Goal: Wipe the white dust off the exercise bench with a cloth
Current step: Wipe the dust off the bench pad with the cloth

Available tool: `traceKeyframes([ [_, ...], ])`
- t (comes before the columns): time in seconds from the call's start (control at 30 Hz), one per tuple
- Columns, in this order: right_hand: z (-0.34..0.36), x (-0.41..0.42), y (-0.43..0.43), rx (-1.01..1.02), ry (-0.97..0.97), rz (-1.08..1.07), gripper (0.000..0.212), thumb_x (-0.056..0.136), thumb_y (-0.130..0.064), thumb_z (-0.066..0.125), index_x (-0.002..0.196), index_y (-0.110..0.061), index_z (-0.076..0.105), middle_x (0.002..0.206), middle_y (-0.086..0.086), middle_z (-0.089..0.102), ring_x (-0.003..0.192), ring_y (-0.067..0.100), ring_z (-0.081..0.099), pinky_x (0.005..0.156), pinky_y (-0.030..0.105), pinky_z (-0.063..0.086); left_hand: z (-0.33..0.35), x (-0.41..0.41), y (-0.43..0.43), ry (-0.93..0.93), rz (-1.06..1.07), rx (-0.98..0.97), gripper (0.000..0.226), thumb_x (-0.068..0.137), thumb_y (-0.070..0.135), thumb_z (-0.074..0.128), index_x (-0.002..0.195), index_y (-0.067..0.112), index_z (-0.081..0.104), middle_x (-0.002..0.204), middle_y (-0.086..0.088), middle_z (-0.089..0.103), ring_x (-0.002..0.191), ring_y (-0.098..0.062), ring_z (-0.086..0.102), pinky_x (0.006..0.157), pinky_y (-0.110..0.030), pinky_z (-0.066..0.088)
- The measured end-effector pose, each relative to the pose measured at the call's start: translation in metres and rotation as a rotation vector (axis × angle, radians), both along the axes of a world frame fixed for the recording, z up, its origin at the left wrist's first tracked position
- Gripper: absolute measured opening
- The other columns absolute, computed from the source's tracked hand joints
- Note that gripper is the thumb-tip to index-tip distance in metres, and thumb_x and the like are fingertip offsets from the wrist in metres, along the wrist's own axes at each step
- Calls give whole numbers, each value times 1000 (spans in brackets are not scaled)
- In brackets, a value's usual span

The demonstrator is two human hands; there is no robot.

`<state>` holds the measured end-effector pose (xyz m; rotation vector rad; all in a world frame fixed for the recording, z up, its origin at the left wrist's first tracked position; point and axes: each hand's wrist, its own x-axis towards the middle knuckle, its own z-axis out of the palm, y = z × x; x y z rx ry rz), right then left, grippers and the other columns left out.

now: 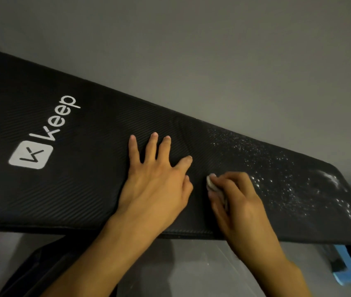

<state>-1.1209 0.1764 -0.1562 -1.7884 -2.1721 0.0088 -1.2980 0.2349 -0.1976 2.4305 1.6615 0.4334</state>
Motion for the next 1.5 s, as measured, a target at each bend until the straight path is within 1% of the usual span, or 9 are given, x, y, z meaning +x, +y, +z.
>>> traceKeyframes([
  [0.17,-11,12,-35,19,107,146,24,100,-27,57,114,-13,71,104,-1,60,84,11,65,77,25,54,11,7,5,16,59,-73,54,98,56,27,150,48,38,168,-10,20,156,-34,9,123,-66,3],
  [0.3,-14,36,-22,39,87,145,21,102,-25,56,109,-11,70,98,3,58,76,21,63,66,39,56,19,48,-6,134,39,-37,50,105,47,28,154,46,28,170,-11,9,157,-36,-2,121,-71,-3],
  [0.53,-17,59,8,-65,103,170,28,101,-22,54,124,-7,60,105,8,50,80,25,55,59,45,53,13,67,-6,51,60,-94,52,101,49,24,150,50,40,165,-2,29,156,-27,17,121,-70,5],
  [0.67,-12,77,-15,-175,119,193,38,90,-10,72,127,-10,62,97,5,53,74,20,53,53,38,51,16,69,-3,97,52,-143,50,101,47,32,150,54,40,162,-2,30,155,-25,19,123,-67,5],
  [0.83,-13,67,36,-146,54,117,29,89,-6,73,116,-5,62,98,8,54,72,19,53,60,25,34,15,70,-1,74,58,-128,50,101,47,30,150,54,39,162,-1,30,156,-23,17,124,-66,4],
  [0.97,-17,64,18,-151,105,154,20,96,-10,61,116,-9,60,102,6,54,82,21,57,63,36,54,8,68,2,50,56,-80,51,100,47,29,150,53,39,162,-1,30,155,-24,19,123,-67,6],
  [1.1,-20,63,-21,-48,160,223,21,98,-16,61,114,-7,70,90,4,55,68,19,56,48,39,51,-1,63,-5,15,50,-27,50,102,46,30,150,48,42,162,-3,32,154,-26,21,122,-68,8],
  [1.33,-12,55,50,8,105,27,20,102,-17,58,117,-5,65,102,7,53,69,20,56,60,40,55,2,66,-5,59,63,-55,53,100,47,26,151,45,41,162,-7,33,154,-30,23,121,-70,9],
  [1.5,-10,48,1,-86,175,209,19,103,-21,53,116,-12,63,97,0,46,68,16,53,60,34,52,1,66,-3,70,52,-53,55,98,46,26,149,42,45,160,-10,36,152,-33,26,119,-73,12],
])
